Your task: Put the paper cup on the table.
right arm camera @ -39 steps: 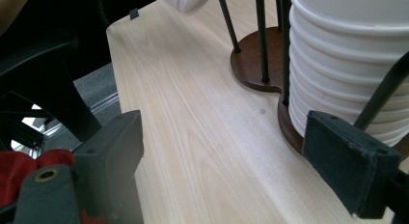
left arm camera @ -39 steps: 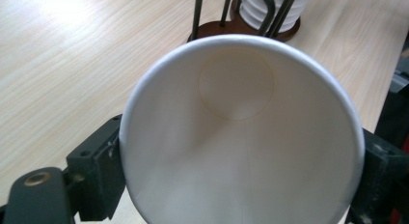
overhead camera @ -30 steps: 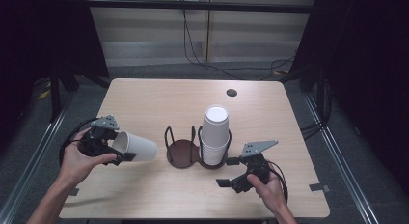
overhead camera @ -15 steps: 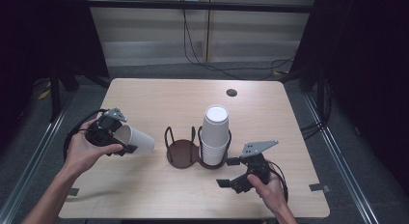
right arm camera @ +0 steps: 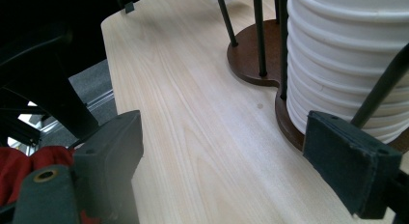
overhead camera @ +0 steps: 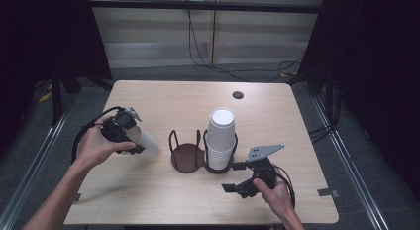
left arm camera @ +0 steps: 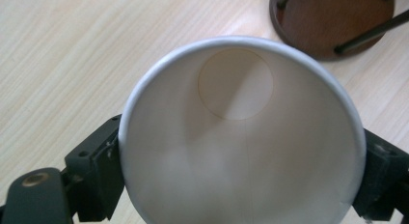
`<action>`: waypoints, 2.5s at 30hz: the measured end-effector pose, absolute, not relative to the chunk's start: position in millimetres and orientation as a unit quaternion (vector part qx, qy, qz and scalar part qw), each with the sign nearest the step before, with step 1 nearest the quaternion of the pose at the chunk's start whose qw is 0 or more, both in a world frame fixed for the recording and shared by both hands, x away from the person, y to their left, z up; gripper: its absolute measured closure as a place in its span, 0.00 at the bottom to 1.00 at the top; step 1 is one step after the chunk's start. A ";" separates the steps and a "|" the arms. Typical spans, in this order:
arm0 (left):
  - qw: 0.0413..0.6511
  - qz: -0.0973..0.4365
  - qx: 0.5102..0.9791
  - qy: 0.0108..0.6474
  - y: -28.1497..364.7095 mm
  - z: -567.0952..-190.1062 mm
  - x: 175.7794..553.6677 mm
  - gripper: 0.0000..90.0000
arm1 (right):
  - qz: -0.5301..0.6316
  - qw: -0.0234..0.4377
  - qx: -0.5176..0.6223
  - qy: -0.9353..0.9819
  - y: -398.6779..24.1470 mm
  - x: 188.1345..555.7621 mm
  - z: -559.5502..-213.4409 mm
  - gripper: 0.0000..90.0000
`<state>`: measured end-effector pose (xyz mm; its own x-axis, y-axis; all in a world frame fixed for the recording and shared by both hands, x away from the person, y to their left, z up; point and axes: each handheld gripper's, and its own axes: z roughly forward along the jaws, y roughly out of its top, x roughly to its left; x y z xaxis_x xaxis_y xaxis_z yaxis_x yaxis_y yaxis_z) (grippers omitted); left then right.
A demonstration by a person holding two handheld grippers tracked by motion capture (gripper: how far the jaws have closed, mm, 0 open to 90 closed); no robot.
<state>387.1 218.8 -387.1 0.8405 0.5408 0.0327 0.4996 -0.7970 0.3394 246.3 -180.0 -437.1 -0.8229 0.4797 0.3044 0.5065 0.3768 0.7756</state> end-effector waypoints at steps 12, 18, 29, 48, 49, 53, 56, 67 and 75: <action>0.121 0.061 0.954 0.269 198.6 -395.0 399.5 0.12 | -0.467 0.012 -0.297 -0.833 -179.5 245.2 -437.7 0.16; 0.129 0.062 0.952 0.269 189.6 -397.8 403.2 0.09 | -0.464 0.014 -0.297 -0.835 -178.0 246.0 -439.3 0.16; 0.142 0.074 0.950 0.270 176.5 -405.5 408.9 0.07 | -0.456 0.019 -0.293 -0.840 -175.0 246.3 -442.0 0.16; 0.158 0.085 0.947 0.265 174.6 -426.0 404.4 0.06 | -0.453 0.020 -0.294 -0.841 -175.8 246.3 -443.2 0.17; 0.158 0.082 0.948 0.265 175.4 -427.1 404.4 0.06 | -0.453 0.018 -0.294 -0.842 -175.6 246.1 -443.2 0.17; 0.162 0.080 0.949 0.260 179.0 -430.6 403.1 0.05 | -0.452 0.015 -0.296 -0.841 -176.1 246.3 -443.4 0.16; 0.170 0.076 0.948 0.259 183.4 -431.7 401.7 0.05 | -0.448 0.017 -0.299 -0.842 -175.7 247.5 -444.7 0.16; 0.208 0.071 0.937 0.272 198.9 -433.1 391.6 0.17 | -0.456 0.003 -0.306 -0.836 -179.1 246.8 -441.5 0.16; 0.214 0.076 0.937 0.267 205.7 -433.7 382.5 0.18 | -0.456 0.003 -0.310 -0.834 -181.0 247.2 -442.1 0.16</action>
<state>382.5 205.7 -433.7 0.8454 0.5334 0.0284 0.4683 -0.7657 0.4409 247.2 -181.0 -442.1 -0.8082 0.5140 0.2873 0.5195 0.3927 0.7589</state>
